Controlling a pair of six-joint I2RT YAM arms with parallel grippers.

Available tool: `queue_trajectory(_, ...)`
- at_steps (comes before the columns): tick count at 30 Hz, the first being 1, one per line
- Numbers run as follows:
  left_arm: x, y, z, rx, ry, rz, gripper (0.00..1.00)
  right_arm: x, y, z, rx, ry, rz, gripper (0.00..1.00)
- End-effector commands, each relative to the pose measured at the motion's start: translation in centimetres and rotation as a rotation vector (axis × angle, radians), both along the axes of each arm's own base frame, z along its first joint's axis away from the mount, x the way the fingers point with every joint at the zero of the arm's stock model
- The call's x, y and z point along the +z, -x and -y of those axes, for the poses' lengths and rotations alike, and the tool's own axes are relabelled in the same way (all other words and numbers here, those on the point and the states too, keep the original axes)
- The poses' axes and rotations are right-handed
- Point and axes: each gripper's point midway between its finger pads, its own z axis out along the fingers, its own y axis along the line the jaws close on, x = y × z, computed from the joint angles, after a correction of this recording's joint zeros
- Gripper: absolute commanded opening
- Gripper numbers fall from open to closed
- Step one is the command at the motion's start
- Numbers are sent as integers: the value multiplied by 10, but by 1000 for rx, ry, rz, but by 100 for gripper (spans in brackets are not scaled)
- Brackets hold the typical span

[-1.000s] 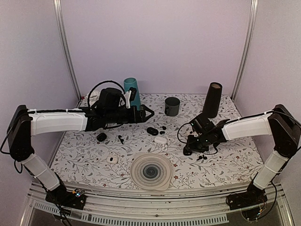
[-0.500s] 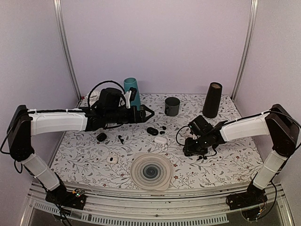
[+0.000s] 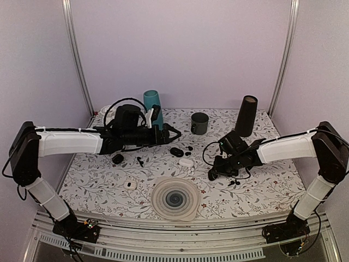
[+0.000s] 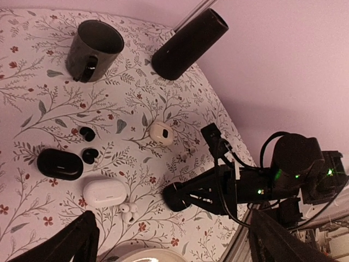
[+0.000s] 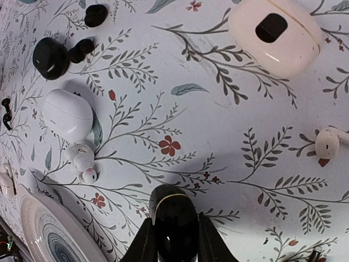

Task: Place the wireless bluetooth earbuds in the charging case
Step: Pick up the charging case from the center of the board, then pass from the right arm to the left

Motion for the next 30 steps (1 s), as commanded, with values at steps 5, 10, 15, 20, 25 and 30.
queue_trajectory(5, -24, 20, 13, -132, 142, -135, 95, 4, 4, -8, 34, -24, -7, 8)
queue_trajectory(10, -16, 23, 11, -131, 170, -105, 93, 23, -4, -14, 46, -64, 49, 8)
queue_trajectory(15, 1, 22, 13, -142, 173, -15, 91, 59, -19, -27, 92, -141, 145, 8)
queue_trajectory(20, 2, 18, 16, -172, 111, 11, 89, 101, -30, -35, 141, -235, 247, 8)
queue_trajectory(25, 9, 21, 26, -251, 161, -5, 81, 157, -29, -50, 233, -353, 373, 8)
queue_trajectory(30, 31, 32, 39, -352, 260, 15, 76, 209, -22, -63, 339, -456, 491, 9)
